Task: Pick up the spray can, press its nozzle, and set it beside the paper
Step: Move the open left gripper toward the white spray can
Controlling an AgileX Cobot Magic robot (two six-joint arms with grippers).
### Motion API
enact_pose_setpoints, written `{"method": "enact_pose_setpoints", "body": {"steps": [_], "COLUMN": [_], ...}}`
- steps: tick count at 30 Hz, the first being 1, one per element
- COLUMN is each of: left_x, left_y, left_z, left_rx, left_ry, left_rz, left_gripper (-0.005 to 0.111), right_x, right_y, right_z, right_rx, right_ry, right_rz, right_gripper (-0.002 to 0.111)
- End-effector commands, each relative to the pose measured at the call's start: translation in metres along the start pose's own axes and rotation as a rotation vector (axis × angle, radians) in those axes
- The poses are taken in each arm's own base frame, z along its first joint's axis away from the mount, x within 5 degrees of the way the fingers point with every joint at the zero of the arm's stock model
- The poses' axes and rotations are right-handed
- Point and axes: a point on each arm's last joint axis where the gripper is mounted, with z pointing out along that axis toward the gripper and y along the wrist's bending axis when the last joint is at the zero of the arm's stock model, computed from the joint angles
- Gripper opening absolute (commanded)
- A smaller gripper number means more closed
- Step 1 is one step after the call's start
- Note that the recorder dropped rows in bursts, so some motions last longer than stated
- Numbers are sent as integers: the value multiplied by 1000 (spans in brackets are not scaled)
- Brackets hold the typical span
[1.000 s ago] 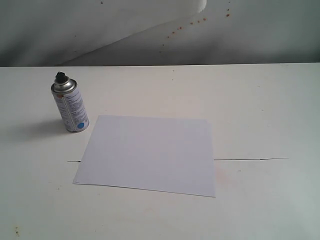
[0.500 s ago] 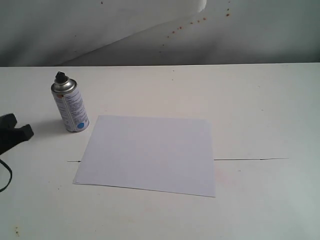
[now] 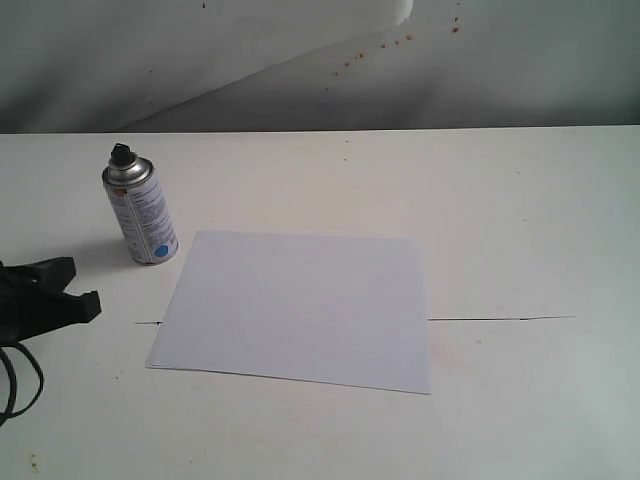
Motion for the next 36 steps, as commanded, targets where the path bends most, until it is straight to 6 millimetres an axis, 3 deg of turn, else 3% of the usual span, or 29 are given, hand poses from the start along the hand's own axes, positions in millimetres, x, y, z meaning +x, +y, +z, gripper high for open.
{"method": "enact_pose_setpoints", "body": {"steps": [1, 4, 9, 14, 19, 29, 36], "left_x": [-1, -1, -1, -4, -4, -6, -8], "left_y": [-1, -1, -3, -3, -3, -4, -15], "left_z": [-1, -1, -1, -1, -1, -1, 6], "left_rx": [9, 12, 33, 40, 42, 50, 169], "left_ry": [-29, -28, -28, -57, -58, -77, -170], "left_rz": [13, 15, 35, 25, -19, -5, 210], "left_gripper": [11, 28, 74, 95, 100, 101, 101], "right_x": [0, 0, 0, 0, 0, 0, 0], "right_y": [0, 0, 0, 0, 0, 0, 0], "right_z": [0, 0, 0, 0, 0, 0, 0], "right_rx": [6, 6, 6, 6, 6, 6, 6], "right_ry": [-5, -5, -5, -5, -5, -5, -5], "right_rz": [-7, -7, -7, -7, -7, -7, -7], "right_gripper": [0, 0, 0, 0, 0, 0, 0]}}
